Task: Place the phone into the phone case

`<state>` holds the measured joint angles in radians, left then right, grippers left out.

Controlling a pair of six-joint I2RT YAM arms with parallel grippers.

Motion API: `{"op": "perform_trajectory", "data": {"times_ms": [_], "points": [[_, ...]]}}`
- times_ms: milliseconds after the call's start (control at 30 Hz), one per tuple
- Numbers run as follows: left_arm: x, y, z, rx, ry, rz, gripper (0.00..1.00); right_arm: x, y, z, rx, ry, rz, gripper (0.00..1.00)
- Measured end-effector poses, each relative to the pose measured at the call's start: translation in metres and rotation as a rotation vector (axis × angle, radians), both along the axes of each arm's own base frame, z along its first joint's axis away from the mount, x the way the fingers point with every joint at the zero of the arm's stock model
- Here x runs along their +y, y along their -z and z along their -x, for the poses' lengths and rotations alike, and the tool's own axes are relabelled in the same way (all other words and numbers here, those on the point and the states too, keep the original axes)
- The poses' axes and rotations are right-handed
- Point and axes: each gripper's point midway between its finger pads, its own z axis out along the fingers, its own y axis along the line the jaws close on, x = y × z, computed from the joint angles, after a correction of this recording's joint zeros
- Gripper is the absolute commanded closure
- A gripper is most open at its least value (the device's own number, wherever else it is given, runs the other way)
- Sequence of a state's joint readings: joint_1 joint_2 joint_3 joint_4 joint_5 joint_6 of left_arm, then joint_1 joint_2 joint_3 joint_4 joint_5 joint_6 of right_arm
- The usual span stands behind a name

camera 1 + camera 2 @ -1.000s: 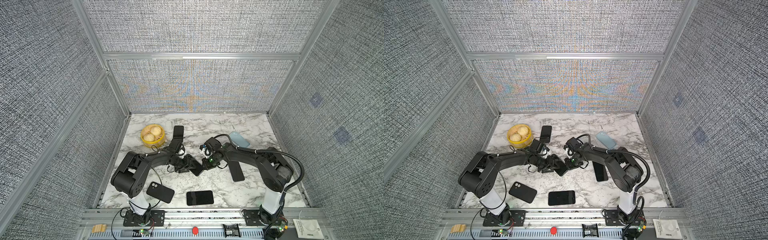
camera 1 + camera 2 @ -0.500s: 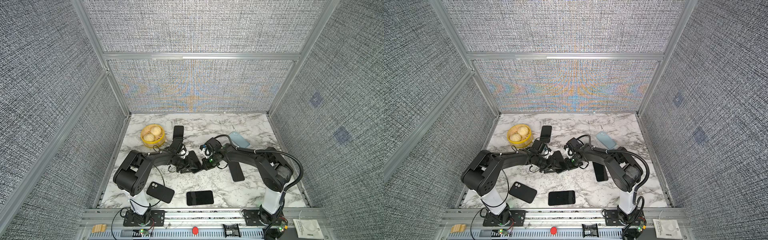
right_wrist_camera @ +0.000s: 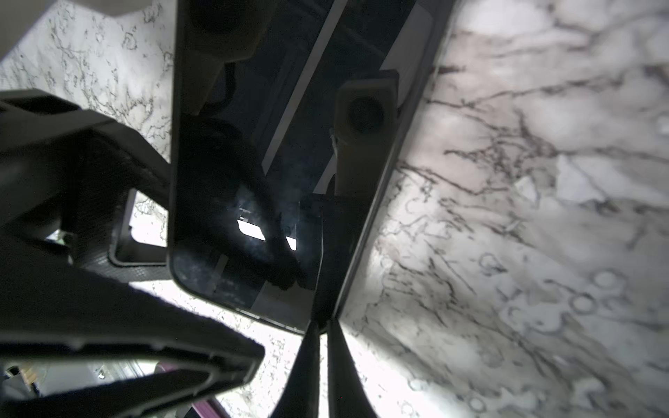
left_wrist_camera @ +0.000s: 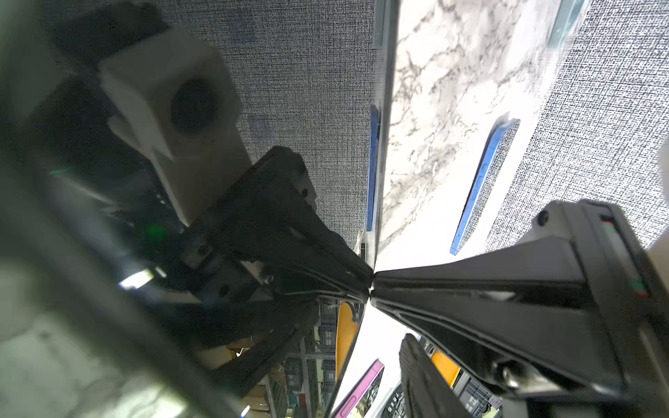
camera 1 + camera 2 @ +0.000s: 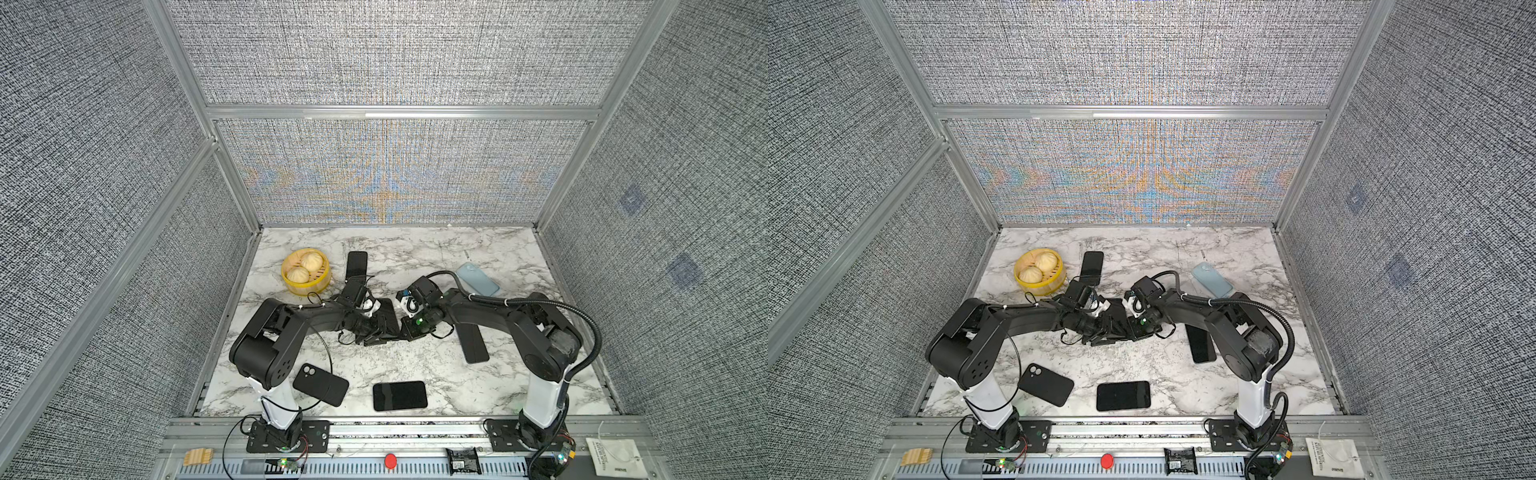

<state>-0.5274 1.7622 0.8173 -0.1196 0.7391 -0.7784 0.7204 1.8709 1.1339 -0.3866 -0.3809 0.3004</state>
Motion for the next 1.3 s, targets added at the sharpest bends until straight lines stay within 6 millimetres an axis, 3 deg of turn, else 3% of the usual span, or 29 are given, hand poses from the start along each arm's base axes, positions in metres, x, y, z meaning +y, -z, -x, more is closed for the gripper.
{"op": "perform_trajectory", "data": {"times_ms": [200,400,667,833,967,1167,1300], "points": [[0.022,0.001,-0.001,-0.023,-0.059,-0.068,0.49,-0.004,-0.033,-0.010,-0.068,0.035,0.002,0.57],[0.054,-0.001,-0.008,-0.043,-0.141,-0.172,0.37,0.004,-0.033,-0.018,-0.104,0.072,0.040,0.27],[0.111,-0.023,-0.018,-0.112,-0.281,-0.328,0.20,0.033,-0.024,-0.026,-0.203,0.081,0.105,0.07],[0.129,-0.027,-0.020,-0.120,-0.310,-0.374,0.19,0.044,-0.020,-0.045,-0.249,0.102,0.139,0.04],[0.131,-0.024,-0.018,-0.116,-0.297,-0.383,0.19,0.051,-0.018,-0.055,-0.263,0.115,0.165,0.02],[0.134,-0.018,-0.016,-0.098,-0.292,-0.392,0.19,0.058,0.003,-0.063,-0.238,0.136,0.269,0.03],[0.134,-0.014,-0.014,-0.086,-0.287,-0.391,0.19,0.057,0.007,-0.062,-0.258,0.145,0.300,0.13]]}}
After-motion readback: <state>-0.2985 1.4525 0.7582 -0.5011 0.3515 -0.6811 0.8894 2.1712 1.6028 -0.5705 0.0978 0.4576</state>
